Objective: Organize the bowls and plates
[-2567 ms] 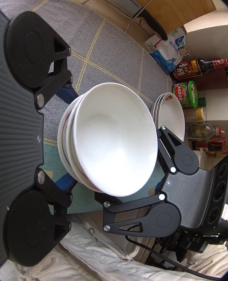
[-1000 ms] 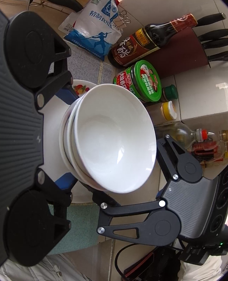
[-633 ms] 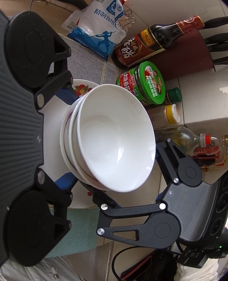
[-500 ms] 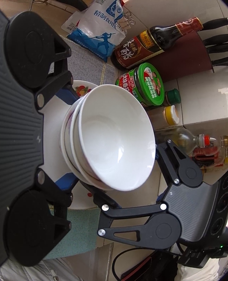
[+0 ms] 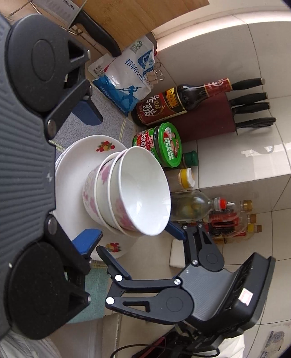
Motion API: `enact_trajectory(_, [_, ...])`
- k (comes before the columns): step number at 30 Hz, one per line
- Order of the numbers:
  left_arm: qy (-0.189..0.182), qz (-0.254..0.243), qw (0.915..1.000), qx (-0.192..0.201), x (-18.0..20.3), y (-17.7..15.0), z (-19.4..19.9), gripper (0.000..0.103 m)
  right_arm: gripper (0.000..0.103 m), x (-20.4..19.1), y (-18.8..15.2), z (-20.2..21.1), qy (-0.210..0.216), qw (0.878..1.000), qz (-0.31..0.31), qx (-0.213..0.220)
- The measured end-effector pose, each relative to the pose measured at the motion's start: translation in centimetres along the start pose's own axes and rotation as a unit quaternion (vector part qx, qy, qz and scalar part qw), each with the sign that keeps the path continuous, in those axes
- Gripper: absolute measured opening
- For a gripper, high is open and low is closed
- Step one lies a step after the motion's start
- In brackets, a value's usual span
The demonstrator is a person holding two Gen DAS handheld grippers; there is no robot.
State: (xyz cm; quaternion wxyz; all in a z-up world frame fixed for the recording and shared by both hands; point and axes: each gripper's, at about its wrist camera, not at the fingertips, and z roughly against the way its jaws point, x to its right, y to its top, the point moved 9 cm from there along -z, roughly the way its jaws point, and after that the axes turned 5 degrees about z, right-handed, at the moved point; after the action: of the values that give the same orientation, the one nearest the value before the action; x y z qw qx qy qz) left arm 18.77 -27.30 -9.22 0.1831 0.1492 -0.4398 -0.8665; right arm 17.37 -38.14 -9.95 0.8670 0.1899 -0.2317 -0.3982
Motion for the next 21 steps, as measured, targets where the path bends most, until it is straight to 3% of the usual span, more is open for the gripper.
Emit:
enact_trajectory(5, [0.063,0.027,0.9971,0.032,-0.6,-0.1,3.3,0.102,0.103,-1.1,0.3,1.9,-0.057,0.995,-0.077,-0.008])
enact_trajectory(8, [0.109,0.036,0.9931,0.024,-0.7,-0.8,5.0,0.102,0.103,-1.9,0.3,3.1,-0.103,0.983,-0.152,-0.014])
enact_trajectory(12, [0.143,0.085,0.986,-0.005,-0.8,-1.8,7.0,0.102,0.103,-3.9,0.4,5.3,-0.146,0.958,-0.248,0.005])
enact_trajectory(16, [0.157,0.153,0.9752,-0.034,-1.2,-3.1,8.9,0.102,0.103,-6.0,0.0,7.0,-0.187,0.922,-0.338,0.007])
enact_trajectory(21, [0.176,0.191,0.9648,-0.04,-1.8,-3.6,11.1,0.102,0.103,-8.0,0.0,9.5,-0.218,0.887,-0.407,0.025])
